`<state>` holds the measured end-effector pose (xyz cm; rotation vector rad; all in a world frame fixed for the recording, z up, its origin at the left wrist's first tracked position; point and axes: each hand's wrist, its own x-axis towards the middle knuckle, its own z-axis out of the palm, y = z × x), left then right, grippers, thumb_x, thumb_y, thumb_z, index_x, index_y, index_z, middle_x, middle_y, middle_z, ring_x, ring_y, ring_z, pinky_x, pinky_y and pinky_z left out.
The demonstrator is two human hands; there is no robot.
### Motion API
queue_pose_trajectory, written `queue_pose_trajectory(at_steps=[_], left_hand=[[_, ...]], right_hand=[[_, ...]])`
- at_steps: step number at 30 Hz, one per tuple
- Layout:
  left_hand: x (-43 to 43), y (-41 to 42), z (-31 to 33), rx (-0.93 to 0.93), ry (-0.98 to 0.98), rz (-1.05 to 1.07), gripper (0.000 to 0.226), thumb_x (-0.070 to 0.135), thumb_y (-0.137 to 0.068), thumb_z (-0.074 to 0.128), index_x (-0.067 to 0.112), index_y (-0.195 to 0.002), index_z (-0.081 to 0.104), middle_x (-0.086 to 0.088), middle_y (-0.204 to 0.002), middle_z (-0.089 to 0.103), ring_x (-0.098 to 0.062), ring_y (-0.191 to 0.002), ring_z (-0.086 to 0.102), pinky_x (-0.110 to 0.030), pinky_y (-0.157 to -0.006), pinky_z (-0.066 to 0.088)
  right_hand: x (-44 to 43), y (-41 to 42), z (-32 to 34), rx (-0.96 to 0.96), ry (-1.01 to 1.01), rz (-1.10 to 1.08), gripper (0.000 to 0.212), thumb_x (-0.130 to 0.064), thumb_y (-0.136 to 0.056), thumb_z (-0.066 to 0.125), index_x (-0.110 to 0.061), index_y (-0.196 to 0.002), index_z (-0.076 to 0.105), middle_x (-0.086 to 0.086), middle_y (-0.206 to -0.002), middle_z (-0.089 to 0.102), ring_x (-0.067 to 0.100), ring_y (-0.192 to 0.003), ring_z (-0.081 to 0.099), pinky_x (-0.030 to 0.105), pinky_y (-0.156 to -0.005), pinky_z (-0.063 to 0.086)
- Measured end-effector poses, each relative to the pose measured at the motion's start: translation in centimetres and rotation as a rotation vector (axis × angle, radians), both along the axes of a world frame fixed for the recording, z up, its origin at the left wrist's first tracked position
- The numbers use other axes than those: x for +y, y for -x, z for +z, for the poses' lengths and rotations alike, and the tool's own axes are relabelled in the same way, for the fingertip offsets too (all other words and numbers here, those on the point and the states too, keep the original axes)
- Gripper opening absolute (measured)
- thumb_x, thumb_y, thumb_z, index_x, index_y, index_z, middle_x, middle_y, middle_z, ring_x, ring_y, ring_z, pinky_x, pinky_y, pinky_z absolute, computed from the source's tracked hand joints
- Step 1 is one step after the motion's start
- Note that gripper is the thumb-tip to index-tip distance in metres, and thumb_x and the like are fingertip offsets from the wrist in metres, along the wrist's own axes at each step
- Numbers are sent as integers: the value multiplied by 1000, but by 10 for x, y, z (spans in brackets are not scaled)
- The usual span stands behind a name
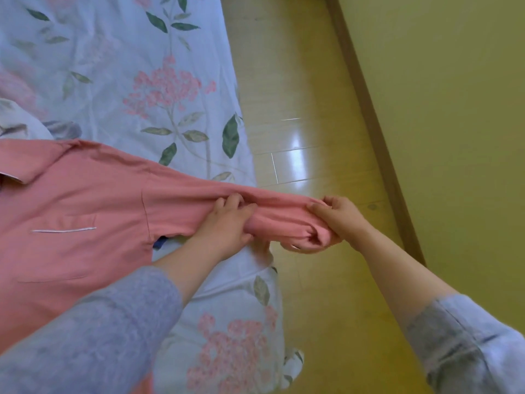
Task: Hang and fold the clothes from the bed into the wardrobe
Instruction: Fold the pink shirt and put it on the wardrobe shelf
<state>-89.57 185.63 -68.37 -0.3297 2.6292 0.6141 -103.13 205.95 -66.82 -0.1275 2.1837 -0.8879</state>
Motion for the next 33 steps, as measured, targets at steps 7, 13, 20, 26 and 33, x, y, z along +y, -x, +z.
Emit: queue_pose_trajectory(at_steps=[7, 13, 20, 26, 33], left_hand=[[-24, 30, 13, 191, -129, 186, 45, 46, -90, 58, 17, -122, 49, -4, -126, 40, -25, -96, 57, -37, -84, 43], [-47, 49, 4, -119, 97, -209, 27, 35, -91, 58, 17, -112, 55, -6, -116, 49, -26, -112, 52, -32, -80, 38], [-55, 62, 7, 76, 41, 79, 13, 23, -91, 57, 13, -92, 47, -15, -104, 59, -34, -95, 56, -34, -69, 35], [-44, 50, -2, -34, -23, 135, 48, 28, -81, 71, 12, -118, 45, -13, -119, 43, -34, -104, 54, -41, -89, 45], [-33, 42, 4, 4, -51, 90, 107, 41, -62, 84, 25, -148, 23, -5, -142, 19, -31, -123, 47, -38, -101, 39]], right_hand=[[26, 17, 2, -81, -250, 253, 43, -50, -76, 77, -7, -79, 73, -2, -64, 60, 14, -63, 54, 24, -57, 39], [40, 18, 6, 7, -317, 315, 61, -53, -84, 69, -17, -44, 40, -10, -37, 34, 8, -37, 32, 20, -38, 24], [54, 11, 9, -117, -56, 9, 56, -52, -85, 67, -20, -46, 43, -7, -46, 37, 10, -44, 32, 18, -41, 24], [60, 2, 19, -341, 66, -103, 44, -54, -76, 69, -21, -49, 58, -7, -51, 51, 7, -45, 44, 18, -45, 36], [87, 6, 36, -549, 60, -123, 38, -22, -60, 80, -5, -92, 69, 9, -78, 69, 16, -66, 64, 26, -58, 51]])
